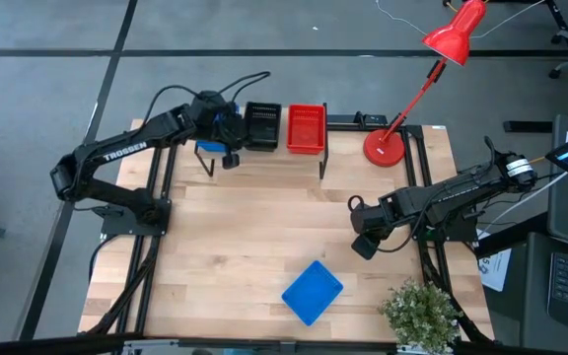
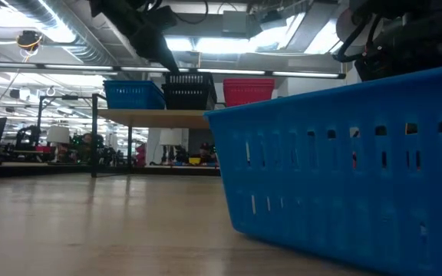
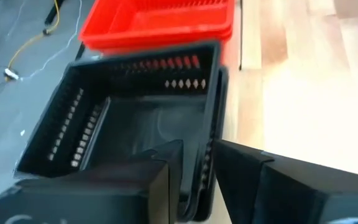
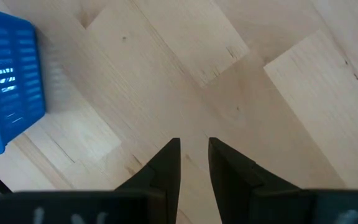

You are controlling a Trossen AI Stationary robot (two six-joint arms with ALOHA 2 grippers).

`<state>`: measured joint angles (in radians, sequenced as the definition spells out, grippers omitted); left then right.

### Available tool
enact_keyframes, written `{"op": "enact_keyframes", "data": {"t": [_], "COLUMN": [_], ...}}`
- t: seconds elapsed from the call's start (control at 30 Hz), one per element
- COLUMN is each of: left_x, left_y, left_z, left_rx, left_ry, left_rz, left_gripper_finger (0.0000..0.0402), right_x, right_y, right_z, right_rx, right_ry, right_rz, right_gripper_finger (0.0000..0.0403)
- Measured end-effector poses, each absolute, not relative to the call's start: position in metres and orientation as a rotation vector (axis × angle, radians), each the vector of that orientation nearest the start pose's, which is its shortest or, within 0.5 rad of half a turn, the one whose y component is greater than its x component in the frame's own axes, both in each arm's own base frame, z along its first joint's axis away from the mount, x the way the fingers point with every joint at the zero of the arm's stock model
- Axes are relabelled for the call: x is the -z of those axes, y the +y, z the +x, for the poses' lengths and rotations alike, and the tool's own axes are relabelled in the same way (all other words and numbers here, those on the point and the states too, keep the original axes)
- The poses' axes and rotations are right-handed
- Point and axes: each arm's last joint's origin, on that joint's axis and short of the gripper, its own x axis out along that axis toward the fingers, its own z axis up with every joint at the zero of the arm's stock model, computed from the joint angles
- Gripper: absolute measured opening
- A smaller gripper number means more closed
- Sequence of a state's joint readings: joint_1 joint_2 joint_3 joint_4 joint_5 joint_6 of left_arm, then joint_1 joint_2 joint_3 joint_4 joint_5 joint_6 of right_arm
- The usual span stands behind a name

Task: Stack baskets on shelf by color
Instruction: Stack the black bin on top of the black bins on the shelf

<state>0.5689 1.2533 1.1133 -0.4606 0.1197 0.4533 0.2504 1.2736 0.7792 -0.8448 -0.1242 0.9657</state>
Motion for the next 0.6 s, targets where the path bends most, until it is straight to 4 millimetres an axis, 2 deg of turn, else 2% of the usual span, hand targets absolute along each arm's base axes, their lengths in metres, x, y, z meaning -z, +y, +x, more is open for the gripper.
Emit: {"op": "enact_keyframes", "data": {"t": [0.33,0.47,0.6], "left_x": [-0.329,-0.338,-0.34], "left_y": [0.125,0.118,0.123], "left_z": [0.239,0.245,0.245], "left_rx": [-0.274,-0.283,-0.45], "left_ry": [0.618,0.533,0.579], "left_rz": [0.281,0.327,0.435], "left_gripper_finger": [0.0082,0.0082,0.0082], "right_x": [-0.199,-0.199,-0.199], "right_y": [0.055,0.055,0.055], "right_z": [0.202,0.201,0.201], "right_rx": [0.352,0.352,0.352], "right_ry": [1.373,1.373,1.373], "right_rz": [0.719,0.719,0.719], "right_gripper_finger": [0.0081,0.0081,0.0081]}}
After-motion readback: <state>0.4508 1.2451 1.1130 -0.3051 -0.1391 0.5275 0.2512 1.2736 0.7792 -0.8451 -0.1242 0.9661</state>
